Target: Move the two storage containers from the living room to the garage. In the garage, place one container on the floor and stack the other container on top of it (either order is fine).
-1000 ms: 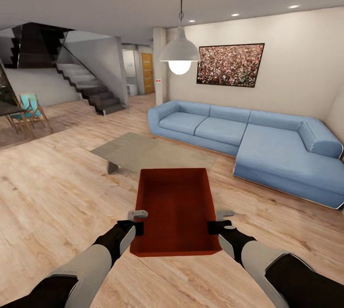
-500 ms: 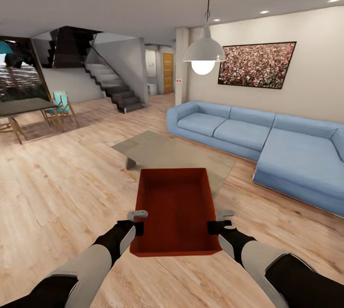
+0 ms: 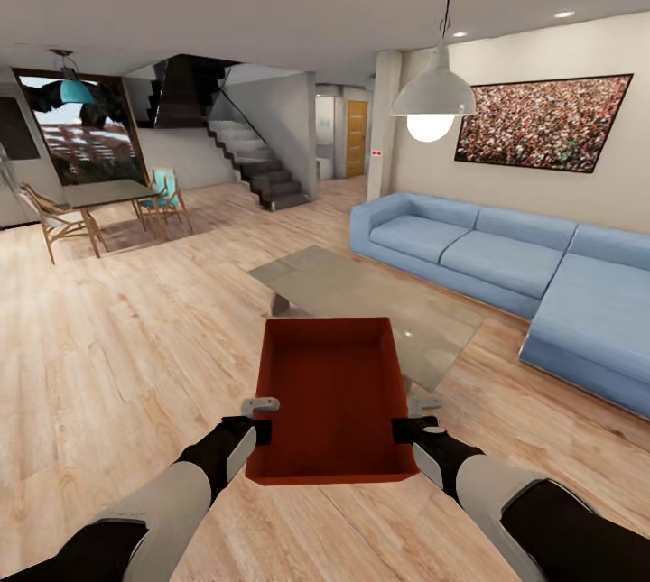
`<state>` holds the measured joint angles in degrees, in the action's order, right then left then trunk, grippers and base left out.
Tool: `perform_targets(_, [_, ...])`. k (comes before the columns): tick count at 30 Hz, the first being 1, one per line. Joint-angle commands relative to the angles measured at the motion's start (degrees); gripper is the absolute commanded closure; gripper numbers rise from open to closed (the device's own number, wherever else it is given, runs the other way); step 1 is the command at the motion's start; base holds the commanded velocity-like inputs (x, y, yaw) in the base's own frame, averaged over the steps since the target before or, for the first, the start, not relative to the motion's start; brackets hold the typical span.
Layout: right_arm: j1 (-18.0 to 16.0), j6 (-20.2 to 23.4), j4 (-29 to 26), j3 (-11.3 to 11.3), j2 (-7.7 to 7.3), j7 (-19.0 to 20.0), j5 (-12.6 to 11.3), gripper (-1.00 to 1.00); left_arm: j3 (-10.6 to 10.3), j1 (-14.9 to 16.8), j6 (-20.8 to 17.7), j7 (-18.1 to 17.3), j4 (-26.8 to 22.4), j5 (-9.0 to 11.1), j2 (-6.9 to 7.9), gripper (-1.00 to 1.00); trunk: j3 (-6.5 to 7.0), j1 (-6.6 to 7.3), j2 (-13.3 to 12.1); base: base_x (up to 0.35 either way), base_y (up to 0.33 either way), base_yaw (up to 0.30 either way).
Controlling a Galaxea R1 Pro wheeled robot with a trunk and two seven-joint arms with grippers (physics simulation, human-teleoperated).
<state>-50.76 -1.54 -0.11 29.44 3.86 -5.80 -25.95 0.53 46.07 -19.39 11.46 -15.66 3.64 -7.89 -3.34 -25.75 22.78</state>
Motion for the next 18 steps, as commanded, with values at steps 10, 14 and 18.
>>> perform_targets(10, [-0.04, -0.3, 0.2, 0.09, 0.0, -0.63, -0.94, 1.0, 0.09, 0.04, -0.47, 1.28, -0.2, -1.53, -0.01, 1.0, -0.13, -0.04, 0.14, 0.0, 0.0, 0.275])
perform_targets(14, [-0.04, -0.3, 0.2, 0.09, 0.0, -0.63, -0.94, 1.0, 0.09, 0.06, -0.47, 1.28, -0.18, -1.53, -0.02, 1.0, -0.13, -0.04, 0.14, 0.0, 0.0, 0.275])
perform_targets(18, [-0.07, -0.3, 0.2, 0.09, 0.0, -0.63, -0.94, 1.0, 0.09, 0.05, -0.47, 1.28, -0.19, -1.53, -0.02, 1.0, -0.13, -0.04, 0.14, 0.025, 0.0, 0.275])
